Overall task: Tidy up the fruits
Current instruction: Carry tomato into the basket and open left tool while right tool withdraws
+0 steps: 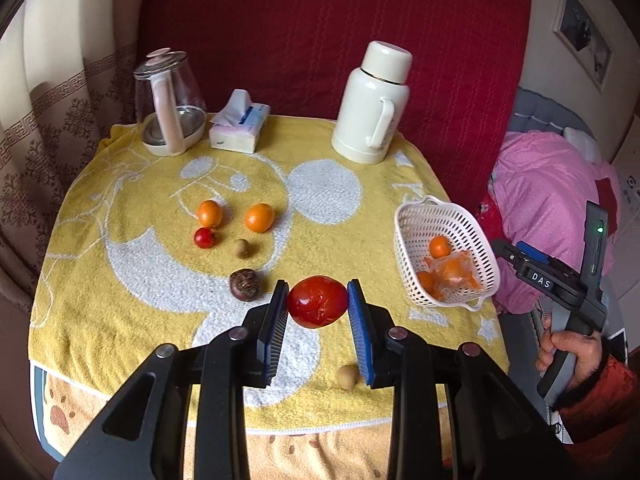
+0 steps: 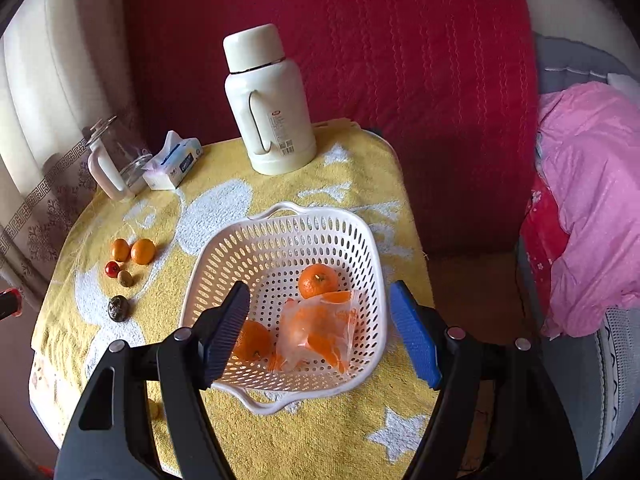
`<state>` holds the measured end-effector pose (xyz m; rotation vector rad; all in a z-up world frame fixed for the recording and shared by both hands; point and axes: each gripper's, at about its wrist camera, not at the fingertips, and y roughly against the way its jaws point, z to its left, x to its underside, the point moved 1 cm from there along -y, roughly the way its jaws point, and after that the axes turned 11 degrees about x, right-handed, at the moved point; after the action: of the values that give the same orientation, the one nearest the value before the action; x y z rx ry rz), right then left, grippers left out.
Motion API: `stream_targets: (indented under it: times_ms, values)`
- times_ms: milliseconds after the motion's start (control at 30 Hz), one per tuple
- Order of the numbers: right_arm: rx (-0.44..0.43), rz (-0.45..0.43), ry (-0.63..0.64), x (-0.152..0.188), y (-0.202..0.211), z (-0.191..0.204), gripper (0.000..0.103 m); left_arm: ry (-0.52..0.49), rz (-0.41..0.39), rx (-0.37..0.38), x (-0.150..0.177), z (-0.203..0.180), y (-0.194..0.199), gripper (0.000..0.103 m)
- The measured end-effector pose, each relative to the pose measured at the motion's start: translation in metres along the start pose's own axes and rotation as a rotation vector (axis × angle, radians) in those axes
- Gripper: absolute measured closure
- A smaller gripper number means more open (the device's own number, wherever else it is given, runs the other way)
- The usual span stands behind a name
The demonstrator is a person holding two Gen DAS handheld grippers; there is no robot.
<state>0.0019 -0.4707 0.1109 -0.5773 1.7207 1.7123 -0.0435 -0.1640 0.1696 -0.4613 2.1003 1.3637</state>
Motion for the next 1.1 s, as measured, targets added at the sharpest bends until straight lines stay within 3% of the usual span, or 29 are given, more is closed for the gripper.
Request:
stream_targets:
  times_ms: [567, 1100]
  values:
    - [0.043, 0.018, -0.109, 0.038, 0.043, -0.047, 0.029, -0.178, 0.097, 0.190, -0.034, -0.082, -0.112, 0.073]
    - [0.058, 0.083, -0.147, 0.062, 0.042, -0.055, 0.029, -0.250, 0.235, 0.184, -0.021, -0.092, -0.197, 0.073]
